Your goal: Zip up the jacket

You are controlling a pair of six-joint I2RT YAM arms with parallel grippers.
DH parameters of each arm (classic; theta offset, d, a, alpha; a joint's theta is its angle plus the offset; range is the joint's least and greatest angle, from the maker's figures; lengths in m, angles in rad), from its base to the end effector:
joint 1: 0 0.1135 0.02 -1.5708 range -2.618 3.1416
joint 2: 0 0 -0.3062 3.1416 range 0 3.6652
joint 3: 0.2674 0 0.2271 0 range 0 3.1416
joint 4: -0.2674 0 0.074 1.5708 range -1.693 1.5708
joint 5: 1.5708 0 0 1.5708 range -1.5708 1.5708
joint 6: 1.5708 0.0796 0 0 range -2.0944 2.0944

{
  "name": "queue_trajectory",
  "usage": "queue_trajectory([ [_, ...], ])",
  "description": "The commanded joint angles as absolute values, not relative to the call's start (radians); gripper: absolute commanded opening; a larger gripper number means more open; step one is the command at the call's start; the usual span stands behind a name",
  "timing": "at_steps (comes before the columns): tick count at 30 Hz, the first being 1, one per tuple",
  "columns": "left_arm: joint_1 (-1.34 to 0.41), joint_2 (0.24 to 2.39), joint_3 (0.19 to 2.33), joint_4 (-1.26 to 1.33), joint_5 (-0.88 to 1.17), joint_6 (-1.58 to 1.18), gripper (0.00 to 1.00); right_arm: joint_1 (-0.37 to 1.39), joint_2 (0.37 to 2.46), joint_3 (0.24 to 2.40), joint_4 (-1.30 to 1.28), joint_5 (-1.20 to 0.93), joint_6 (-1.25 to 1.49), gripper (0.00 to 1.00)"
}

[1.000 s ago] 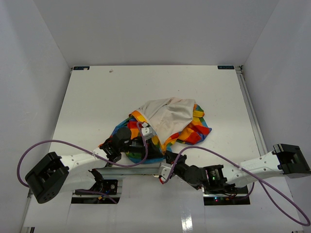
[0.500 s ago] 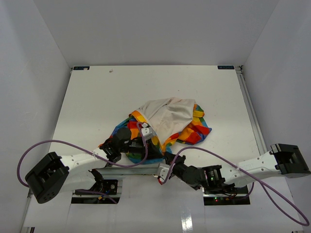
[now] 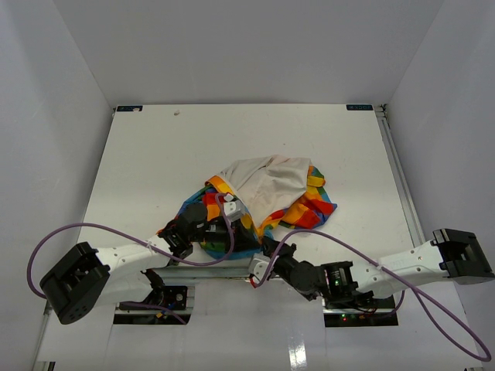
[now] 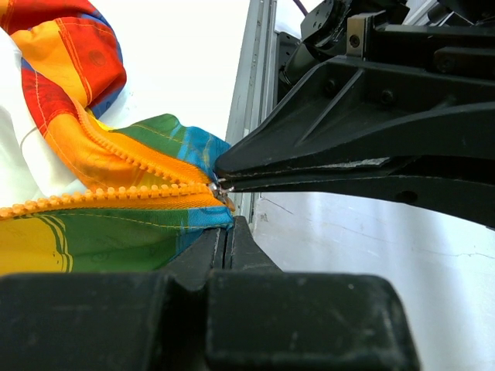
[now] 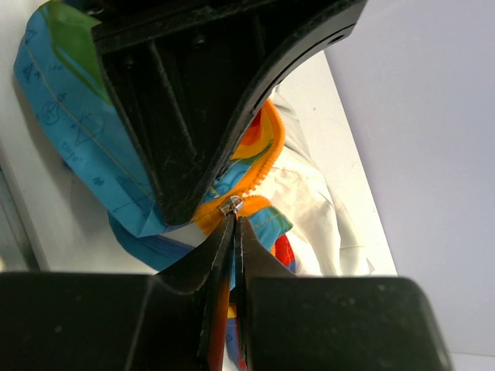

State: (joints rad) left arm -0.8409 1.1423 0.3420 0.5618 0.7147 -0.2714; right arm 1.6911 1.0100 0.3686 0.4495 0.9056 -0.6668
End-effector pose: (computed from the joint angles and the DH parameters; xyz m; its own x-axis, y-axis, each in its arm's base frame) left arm 0.1070 -0.1978 0.2450 -0.4165 0.1618 -0.8946 0.9091 0.0751 -0.4097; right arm 0.0394 0.1956 0.2663 0.4543 -0.5772 -0.6786 -0.5402 0.4272 -0.7250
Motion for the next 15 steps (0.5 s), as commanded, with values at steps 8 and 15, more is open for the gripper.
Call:
queue_trajectory([
  [8, -0.848, 1.151, 0.351, 0.527, 0.782, -0.272, 0.00, 1.577, 1.010, 0.498, 0.540, 0.934, -0.706, 0.08],
  [15, -0.850, 1.168, 0.358, 0.525, 0.799, -0.279, 0.00, 1.455, 1.047, 0.568, 0.525, 0.839, -0.676, 0.08],
])
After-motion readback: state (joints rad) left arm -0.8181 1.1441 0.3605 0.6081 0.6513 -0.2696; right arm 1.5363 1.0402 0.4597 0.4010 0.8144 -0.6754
